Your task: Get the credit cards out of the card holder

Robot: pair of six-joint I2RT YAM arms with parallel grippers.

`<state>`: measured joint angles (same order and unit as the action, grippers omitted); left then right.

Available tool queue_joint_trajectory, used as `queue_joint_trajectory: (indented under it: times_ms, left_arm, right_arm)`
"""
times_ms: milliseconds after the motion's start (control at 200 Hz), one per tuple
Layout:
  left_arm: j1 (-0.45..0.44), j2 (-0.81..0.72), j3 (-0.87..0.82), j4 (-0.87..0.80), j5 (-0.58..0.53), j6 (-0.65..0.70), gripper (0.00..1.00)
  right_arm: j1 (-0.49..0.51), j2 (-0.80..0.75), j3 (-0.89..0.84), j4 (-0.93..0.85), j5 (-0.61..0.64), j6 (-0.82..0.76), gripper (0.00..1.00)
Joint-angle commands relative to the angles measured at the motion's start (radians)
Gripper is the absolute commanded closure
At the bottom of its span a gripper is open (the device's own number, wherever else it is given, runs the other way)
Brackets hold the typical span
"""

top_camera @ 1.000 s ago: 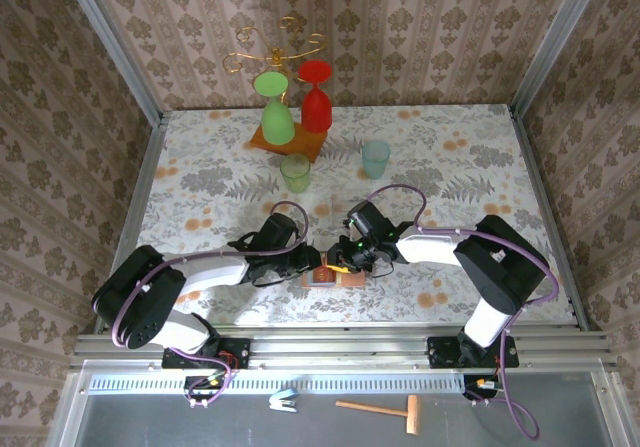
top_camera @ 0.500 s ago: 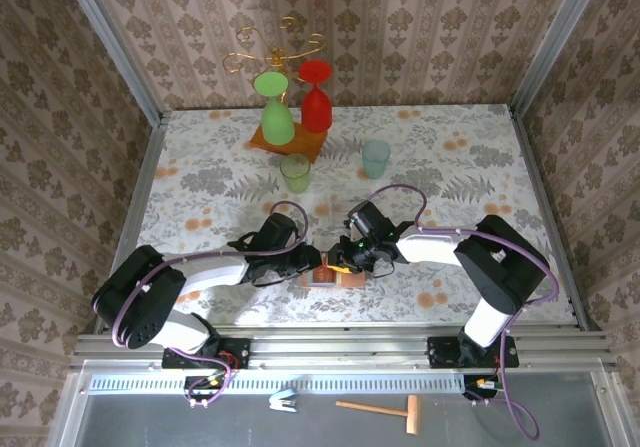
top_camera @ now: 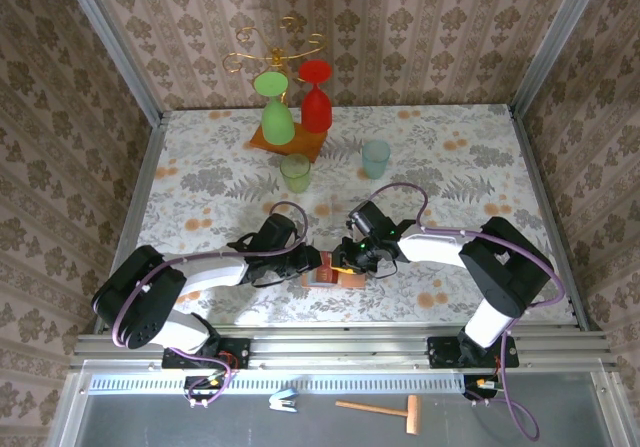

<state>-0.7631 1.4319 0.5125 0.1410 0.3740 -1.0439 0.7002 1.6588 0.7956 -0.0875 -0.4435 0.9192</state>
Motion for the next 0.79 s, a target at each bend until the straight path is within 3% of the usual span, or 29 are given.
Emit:
queue_joint_trajectory:
  times_ms: [0,790]
  left_arm:
    - [0.01,0.004,-0.023,-0.015,0.0,-0.005,0.74]
    - [0.014,-0.003,-0.02,-0.013,0.005,-0.007,0.74]
  right_arm:
    - [-0.007,-0.025,0.02,-0.046,0.032,-0.017,0.76]
    - [-0.025,-0.033,0.032,-0.064,0.02,-0.039,0.76]
